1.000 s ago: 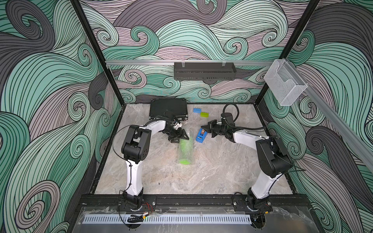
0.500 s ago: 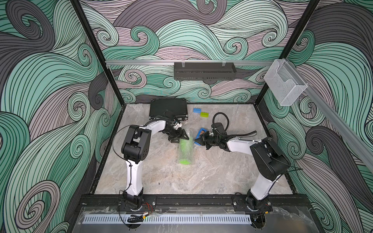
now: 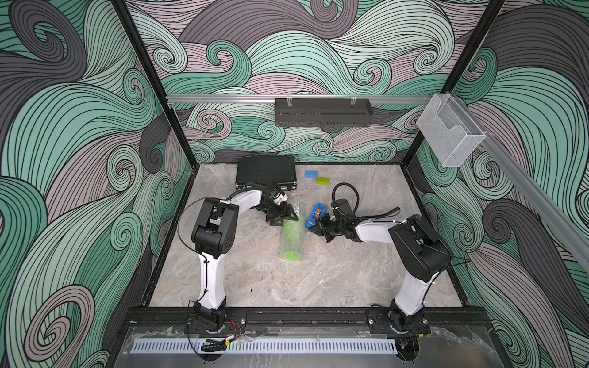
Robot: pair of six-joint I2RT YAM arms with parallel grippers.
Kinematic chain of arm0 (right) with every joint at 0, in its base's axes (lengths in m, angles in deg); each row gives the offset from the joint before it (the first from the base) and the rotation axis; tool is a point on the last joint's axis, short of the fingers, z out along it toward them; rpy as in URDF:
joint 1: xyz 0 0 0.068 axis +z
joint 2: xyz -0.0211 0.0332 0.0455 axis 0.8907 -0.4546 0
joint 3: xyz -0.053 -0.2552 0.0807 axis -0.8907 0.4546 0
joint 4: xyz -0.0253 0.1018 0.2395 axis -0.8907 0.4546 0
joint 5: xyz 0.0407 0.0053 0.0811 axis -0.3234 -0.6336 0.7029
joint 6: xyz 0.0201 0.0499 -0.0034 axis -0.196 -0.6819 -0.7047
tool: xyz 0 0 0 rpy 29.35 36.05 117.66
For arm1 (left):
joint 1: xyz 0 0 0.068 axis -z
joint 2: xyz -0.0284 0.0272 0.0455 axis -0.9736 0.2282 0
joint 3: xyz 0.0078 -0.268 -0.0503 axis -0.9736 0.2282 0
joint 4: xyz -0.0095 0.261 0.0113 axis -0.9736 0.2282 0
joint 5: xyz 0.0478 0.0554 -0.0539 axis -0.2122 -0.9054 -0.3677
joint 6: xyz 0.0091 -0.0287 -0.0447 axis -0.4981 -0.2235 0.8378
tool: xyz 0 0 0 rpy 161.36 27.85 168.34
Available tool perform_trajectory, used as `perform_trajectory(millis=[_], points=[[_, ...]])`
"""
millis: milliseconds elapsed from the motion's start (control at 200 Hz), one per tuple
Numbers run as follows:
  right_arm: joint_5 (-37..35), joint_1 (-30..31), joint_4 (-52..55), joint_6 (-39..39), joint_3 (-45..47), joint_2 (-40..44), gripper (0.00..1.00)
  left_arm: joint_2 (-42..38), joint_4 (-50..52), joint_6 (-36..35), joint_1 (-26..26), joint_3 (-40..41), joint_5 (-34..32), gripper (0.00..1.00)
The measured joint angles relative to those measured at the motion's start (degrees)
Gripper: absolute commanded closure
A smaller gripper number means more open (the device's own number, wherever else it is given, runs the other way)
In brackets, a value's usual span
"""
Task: Wrap wine glasses in bubble wrap
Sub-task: Tear off the tape using the Tape Cutter, then stick the tape on the bubble wrap.
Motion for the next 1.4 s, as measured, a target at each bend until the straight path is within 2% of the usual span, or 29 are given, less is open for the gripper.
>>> perform_trajectory(millis=[360,460,656,756,926,1091,1191,1301,1401], points=[[1.25,-1.42,2.80,5.07,-0.90,-0.61,1.00,-0.11,0.02,0.00,0.00,0.07,0.00,0.31],[1.62,-4.26,7.76,9.57,-1.20,-0.59,1.00,-0.15,-0.02,0.02,0.04,0.13,-0.02,0.31],[1.16,-13.60,18.64,19.10,-2.95,-0.07,1.00,-0.17,0.11,0.00,0.04,0.09,-0.09,0.31],[2.03,-14.99,22.53,23.15,-3.96,0.20,1.00,-0.15,0.09,0.02,0.04,0.09,-0.04,0.31],[5.90,-14.40,27.69,28.20,-4.35,3.13,1.00,-0.17,0.11,0.00,0.04,0.09,-0.09,0.31],[9.01,-13.68,29.46,31.23,-5.49,12.92,1.00,-0.17,0.15,0.00,0.04,0.07,-0.07,0.31],[11.19,-11.67,25.57,30.84,-8.50,15.47,1.00,-0.15,0.15,0.04,0.04,0.07,0.04,0.31],[12.46,-6.88,18.14,28.55,-11.67,13.22,1.00,-0.02,0.28,0.11,0.04,-0.04,0.22,0.31],[11.15,-2.69,10.27,24.15,-10.23,11.17,1.00,-0.02,0.28,0.28,0.04,0.00,0.31,0.31]])
